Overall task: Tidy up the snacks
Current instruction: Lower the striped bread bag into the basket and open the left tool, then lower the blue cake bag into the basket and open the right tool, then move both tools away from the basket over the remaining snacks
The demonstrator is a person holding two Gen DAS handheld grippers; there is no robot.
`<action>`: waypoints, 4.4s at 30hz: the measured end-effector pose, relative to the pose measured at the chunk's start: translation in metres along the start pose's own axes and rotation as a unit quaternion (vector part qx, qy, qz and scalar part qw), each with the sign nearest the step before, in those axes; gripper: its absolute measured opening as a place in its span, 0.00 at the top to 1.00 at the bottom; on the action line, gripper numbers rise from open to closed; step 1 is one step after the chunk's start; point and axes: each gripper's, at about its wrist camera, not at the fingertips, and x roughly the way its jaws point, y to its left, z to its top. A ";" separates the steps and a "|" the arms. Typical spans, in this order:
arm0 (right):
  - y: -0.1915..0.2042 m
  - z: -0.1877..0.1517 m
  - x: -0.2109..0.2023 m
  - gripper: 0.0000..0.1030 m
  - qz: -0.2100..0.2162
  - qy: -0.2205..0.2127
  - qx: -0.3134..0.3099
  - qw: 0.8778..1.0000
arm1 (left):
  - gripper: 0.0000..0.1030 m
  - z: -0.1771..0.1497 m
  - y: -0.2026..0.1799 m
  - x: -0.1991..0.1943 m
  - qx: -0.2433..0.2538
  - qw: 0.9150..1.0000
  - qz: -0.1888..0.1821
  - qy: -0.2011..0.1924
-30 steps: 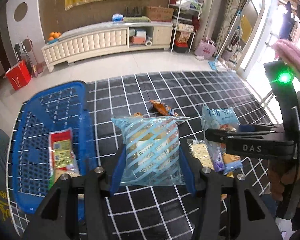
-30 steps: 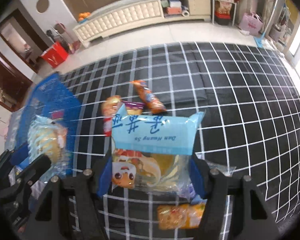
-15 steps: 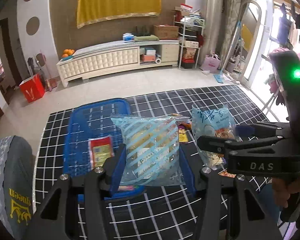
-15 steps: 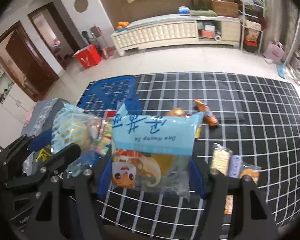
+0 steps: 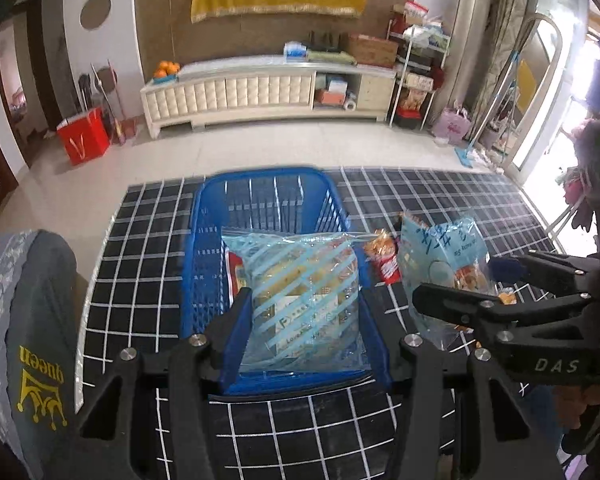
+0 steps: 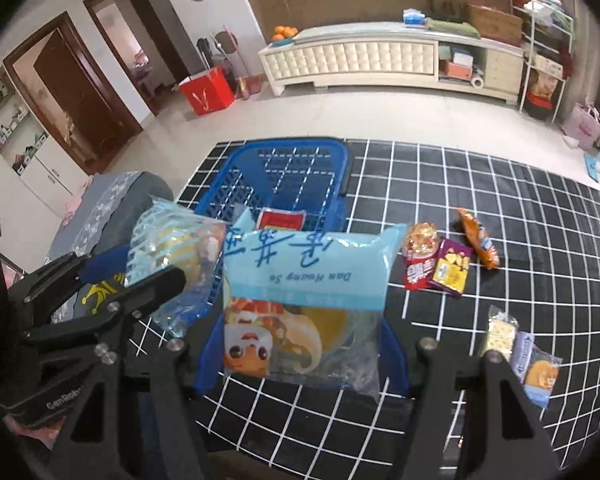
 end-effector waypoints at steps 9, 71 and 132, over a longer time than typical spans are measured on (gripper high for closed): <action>-0.012 0.001 0.029 0.31 -0.003 0.022 0.015 1.000 | 0.52 -0.014 0.011 0.065 -0.013 0.998 -0.006 0.062; 0.081 0.007 0.083 0.23 -0.097 0.120 -0.047 0.987 | 0.33 -0.039 0.098 0.018 -0.081 0.996 -0.015 0.029; -0.206 -0.135 -0.087 0.14 -0.084 0.054 0.164 0.981 | 0.20 -0.047 -0.227 0.072 0.103 0.982 -0.116 0.111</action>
